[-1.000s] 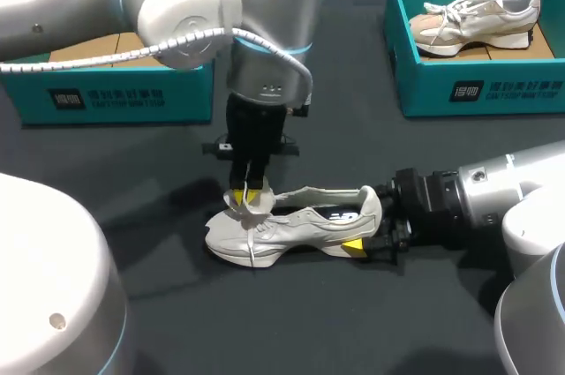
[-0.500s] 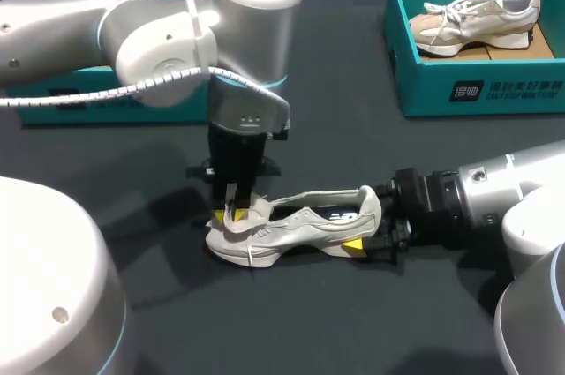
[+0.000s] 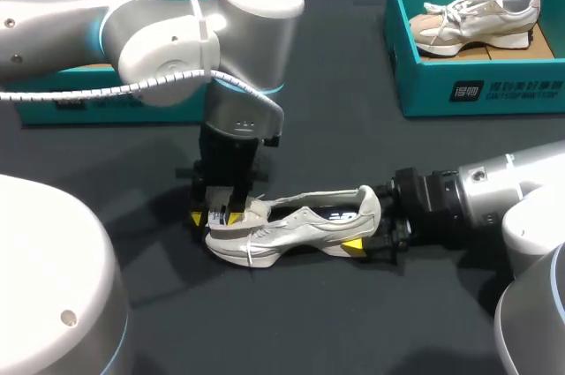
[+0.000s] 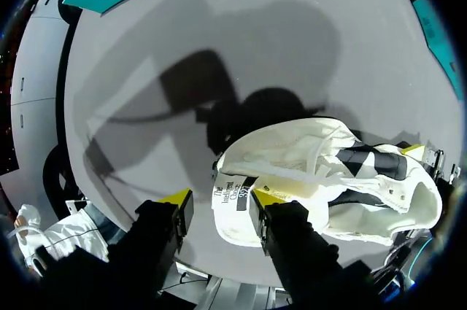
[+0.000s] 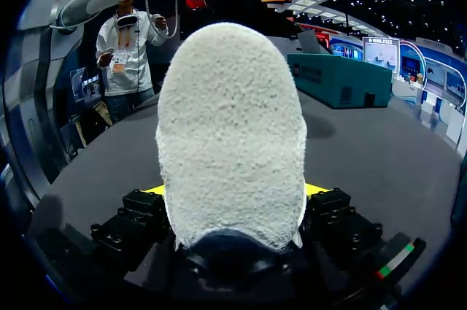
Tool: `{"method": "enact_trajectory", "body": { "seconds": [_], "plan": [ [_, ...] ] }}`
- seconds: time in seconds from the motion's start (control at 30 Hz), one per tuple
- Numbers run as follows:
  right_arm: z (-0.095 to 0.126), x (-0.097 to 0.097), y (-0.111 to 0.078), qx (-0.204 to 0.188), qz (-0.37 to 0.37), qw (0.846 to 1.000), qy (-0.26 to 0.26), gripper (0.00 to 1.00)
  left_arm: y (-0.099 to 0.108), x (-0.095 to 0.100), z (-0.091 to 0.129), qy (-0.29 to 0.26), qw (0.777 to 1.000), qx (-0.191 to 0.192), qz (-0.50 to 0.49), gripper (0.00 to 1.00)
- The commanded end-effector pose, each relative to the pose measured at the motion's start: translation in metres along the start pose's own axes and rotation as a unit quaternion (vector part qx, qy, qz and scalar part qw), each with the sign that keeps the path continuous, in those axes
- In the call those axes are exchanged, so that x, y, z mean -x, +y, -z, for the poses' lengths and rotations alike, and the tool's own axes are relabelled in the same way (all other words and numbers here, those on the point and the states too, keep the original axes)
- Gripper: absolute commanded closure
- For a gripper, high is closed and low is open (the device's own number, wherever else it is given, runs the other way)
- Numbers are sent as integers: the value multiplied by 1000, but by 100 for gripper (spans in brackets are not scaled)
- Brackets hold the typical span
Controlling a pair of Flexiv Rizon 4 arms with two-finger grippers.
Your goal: Take the shoe out of the shoebox, open the shoe tongue, remove and reinsert the insole, then place the shoe into the shoebox
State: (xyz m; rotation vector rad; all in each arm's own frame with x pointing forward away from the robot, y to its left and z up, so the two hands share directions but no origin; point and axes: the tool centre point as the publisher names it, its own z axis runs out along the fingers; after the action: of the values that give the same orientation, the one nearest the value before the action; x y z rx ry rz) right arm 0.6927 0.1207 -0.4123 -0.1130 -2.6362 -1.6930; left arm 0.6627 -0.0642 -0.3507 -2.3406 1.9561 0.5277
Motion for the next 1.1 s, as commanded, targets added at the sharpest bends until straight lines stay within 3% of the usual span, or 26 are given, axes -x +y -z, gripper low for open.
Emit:
{"method": "enact_trajectory", "body": {
  "seconds": [0.03, 0.23, 0.5, 0.8, 0.9, 1.03, 1.1],
  "plan": [
    [1, -1, -2, -3, 0, 1000, 0, 100, -2, -2, -5, -7, 1000, 1, 0, 50],
    [1, -1, -2, -3, 0, 1000, 0, 100, 6, 4, 22, 18, 999, -24, -26, 50],
    [1, -1, -2, -3, 0, 1000, 0, 100, 19, 9, 84, 82, 991, -58, -84, 44],
    [1, -1, -2, -3, 0, 1000, 0, 100, 33, -9, 128, 136, 974, -88, -158, 41],
    [1, -1, -2, -3, 0, 1000, 0, 100, 40, -18, 139, 160, 954, -91, -236, 45],
    [1, -1, -2, -3, 0, 1000, 0, 100, 47, -29, 154, 178, 920, -75, -342, 35],
    [1, -1, -2, -3, 0, 1000, 0, 100, 51, -35, 162, 180, 899, -67, -394, 37]
  ]
}}
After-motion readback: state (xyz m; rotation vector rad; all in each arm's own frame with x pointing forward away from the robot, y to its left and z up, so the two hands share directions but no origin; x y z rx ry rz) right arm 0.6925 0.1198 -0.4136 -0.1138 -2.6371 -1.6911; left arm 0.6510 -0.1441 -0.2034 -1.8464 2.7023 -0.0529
